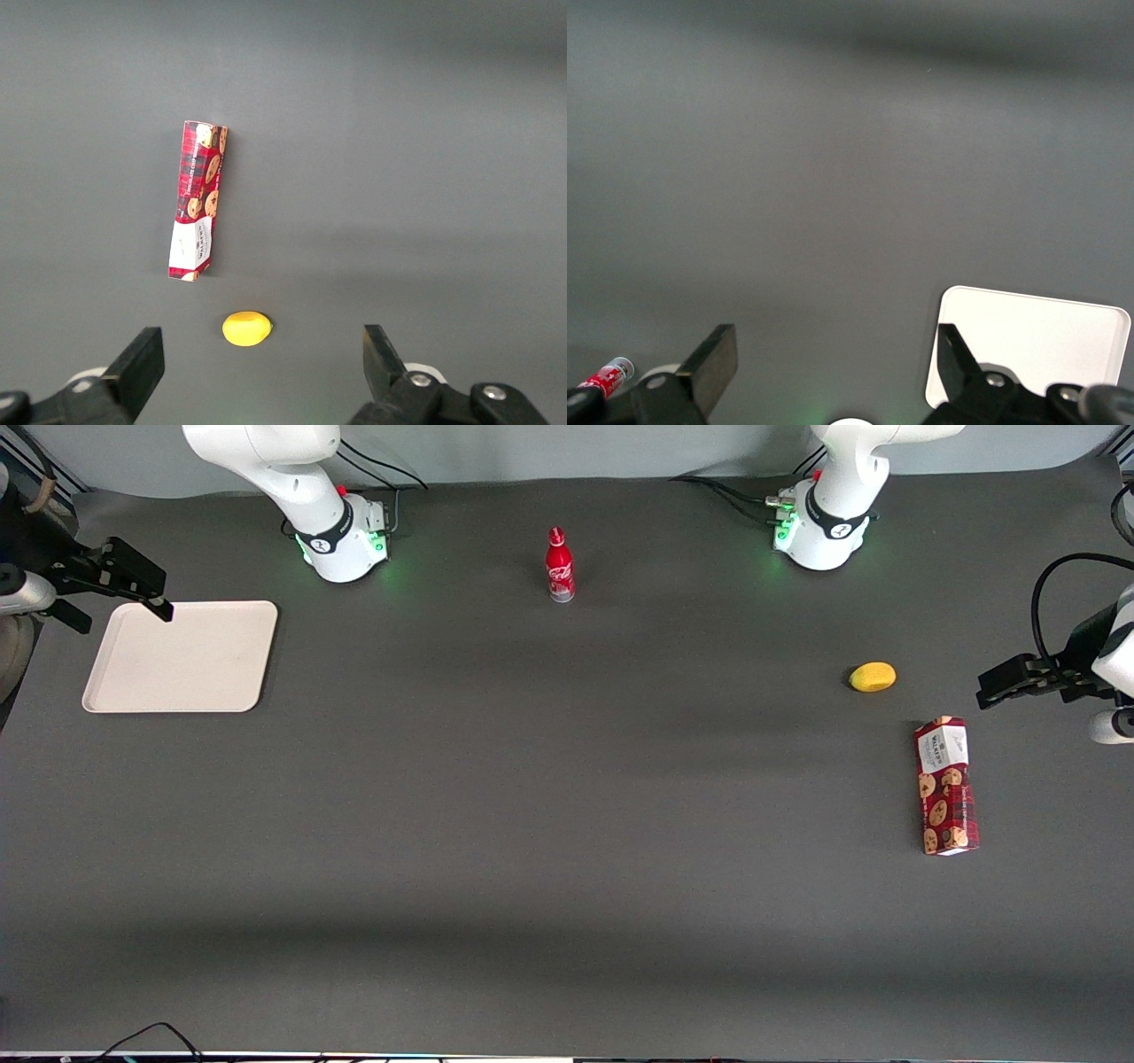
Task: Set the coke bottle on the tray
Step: 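Move the right gripper from the tray over to the red Coca-Cola bottle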
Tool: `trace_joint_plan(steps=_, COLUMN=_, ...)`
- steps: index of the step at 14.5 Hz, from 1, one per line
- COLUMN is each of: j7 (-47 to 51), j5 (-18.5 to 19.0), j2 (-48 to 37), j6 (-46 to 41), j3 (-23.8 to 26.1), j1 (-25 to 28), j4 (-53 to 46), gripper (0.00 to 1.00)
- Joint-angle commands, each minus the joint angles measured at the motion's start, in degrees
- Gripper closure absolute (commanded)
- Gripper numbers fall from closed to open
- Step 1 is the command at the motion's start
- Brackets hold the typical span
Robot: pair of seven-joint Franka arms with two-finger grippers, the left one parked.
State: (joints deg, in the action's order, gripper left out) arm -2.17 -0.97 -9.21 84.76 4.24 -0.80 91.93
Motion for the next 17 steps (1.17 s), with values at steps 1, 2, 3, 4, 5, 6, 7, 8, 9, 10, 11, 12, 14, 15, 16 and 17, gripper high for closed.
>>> trace_joint_plan(steps=1, j7=1.2, j5=1.1, j2=-0.3, j6=-1.6, j3=-0.5, j1=-0.1, j4=-1.2, gripper=0.0)
trace_joint_plan(steps=2, j7=1.4, j5=1.1, j2=0.0, j6=-1.6, j3=-0.5, j1=0.0, j4=-1.7, gripper=0.0)
trace_joint_plan(steps=3, j7=1.4, j5=1.1, j2=0.2, j6=-1.6, j3=-0.5, j1=-0.1, j4=-1.4, gripper=0.0)
trace_joint_plan(steps=4, j7=0.3, j5=0.8, j2=0.4, j6=-2.4, j3=-0.6, j1=0.1, j4=-1.2, gripper=0.0)
trace_joint_plan(steps=5, j7=1.0, j5=0.0, j2=0.1, j6=-5.3, j3=-0.5, j1=0.5, j4=-0.6, gripper=0.0)
trace_joint_plan(steps=6, j7=1.5, j5=-0.6, j2=-0.4, j6=-7.4, j3=0.3, j1=0.9, j4=-0.3, gripper=0.0)
trace_joint_plan(steps=7, j7=3.8, j5=-2.6, j2=-1.9, j6=-8.5, j3=2.2, j1=1.0, j4=0.6, gripper=0.0)
trace_joint_plan(steps=8, j7=9.0, j5=-5.2, j2=-4.0, j6=-9.9, j3=5.2, j1=1.1, j4=2.3, gripper=0.0)
trace_joint_plan(steps=9, j7=15.1, j5=-7.9, j2=-6.2, j6=-10.2, j3=8.5, j1=1.2, j4=4.6, gripper=0.0)
trace_joint_plan(steps=10, j7=19.9, j5=-10.7, j2=-8.5, j6=-10.0, j3=12.3, j1=1.2, j4=7.0, gripper=0.0)
trace_joint_plan(steps=11, j7=24.7, j5=-13.5, j2=-10.5, j6=-9.5, j3=15.6, j1=1.2, j4=9.4, gripper=0.0)
trace_joint_plan(steps=12, j7=30.4, j5=-16.1, j2=-12.6, j6=-8.1, j3=19.4, j1=1.5, j4=11.9, gripper=0.0)
trace_joint_plan(steps=14, j7=40.7, j5=-21.3, j2=-16.5, j6=-2.3, j3=27.5, j1=2.1, j4=17.6, gripper=0.0)
trace_joint_plan(steps=15, j7=45.0, j5=-24.0, j2=-18.5, j6=1.8, j3=32.8, j1=2.0, j4=20.8, gripper=0.0)
trace_joint_plan(steps=16, j7=49.3, j5=-25.0, j2=-19.4, j6=6.9, j3=38.4, j1=1.9, j4=23.7, gripper=0.0)
trace_joint_plan(steps=17, j7=54.2, j5=-26.2, j2=-19.0, j6=12.3, j3=43.3, j1=1.6, j4=25.8, gripper=0.0)
